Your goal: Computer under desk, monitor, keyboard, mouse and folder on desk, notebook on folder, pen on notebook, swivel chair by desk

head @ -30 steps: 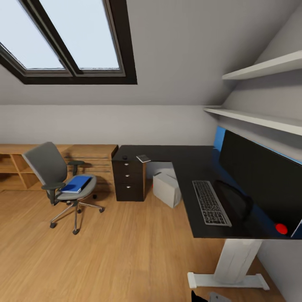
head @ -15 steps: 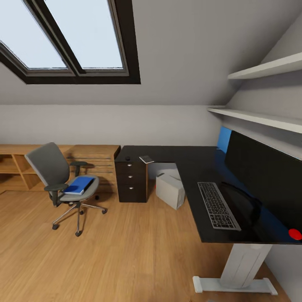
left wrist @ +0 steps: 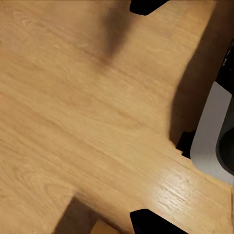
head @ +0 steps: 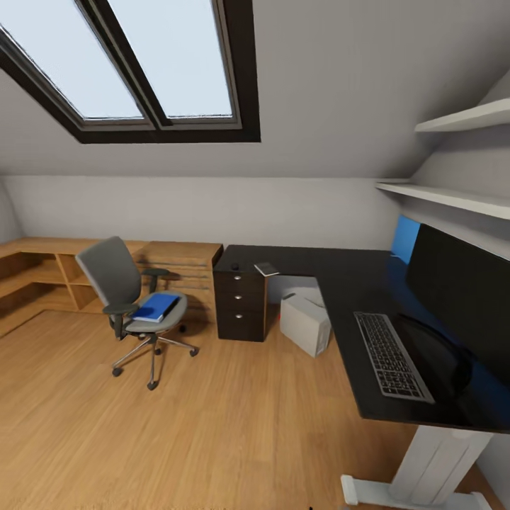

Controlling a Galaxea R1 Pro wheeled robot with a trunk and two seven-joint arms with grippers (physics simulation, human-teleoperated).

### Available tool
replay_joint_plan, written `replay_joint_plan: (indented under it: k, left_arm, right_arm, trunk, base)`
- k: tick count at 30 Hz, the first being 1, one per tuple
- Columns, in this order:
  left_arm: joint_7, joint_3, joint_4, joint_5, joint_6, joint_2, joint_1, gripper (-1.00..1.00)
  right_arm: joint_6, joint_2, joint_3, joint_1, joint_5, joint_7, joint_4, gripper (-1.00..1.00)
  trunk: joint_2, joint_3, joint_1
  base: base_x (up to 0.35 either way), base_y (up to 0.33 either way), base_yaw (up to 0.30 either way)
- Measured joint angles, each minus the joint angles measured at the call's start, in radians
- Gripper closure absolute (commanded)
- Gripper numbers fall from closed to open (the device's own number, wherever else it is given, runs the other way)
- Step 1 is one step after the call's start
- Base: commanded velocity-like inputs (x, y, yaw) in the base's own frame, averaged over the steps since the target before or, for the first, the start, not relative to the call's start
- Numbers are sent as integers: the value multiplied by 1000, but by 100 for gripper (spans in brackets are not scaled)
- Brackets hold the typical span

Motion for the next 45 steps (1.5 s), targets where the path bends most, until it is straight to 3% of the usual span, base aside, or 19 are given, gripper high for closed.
replay_joint_plan:
  k: [10,22,35,45]
  left_arm:
    - [0,1,1,2,0,0,0,-100]
    - [-2,1,4,2,0,2,0,-100]
    - [-2,2,4,3,0,3,0,-100]
    - [-2,2,4,4,0,2,0,-100]
  right_arm:
    - [1,0,-3,0,-1,0,-2,-100]
    - [-1,-3,3,0,4,0,-12,-100]
    - [-77,-5,7,0,9,1,-13,-100]
    - [-82,-5,7,0,9,0,-12,-100]
  trunk:
    - [70,24,-38]
    - [70,12,-39]
    - [70,0,-39]
    - [70,0,-39]
  base:
    - [0,0,242]
    - [36,0,183]
    - [305,0,-45]
    - [335,-23,230]
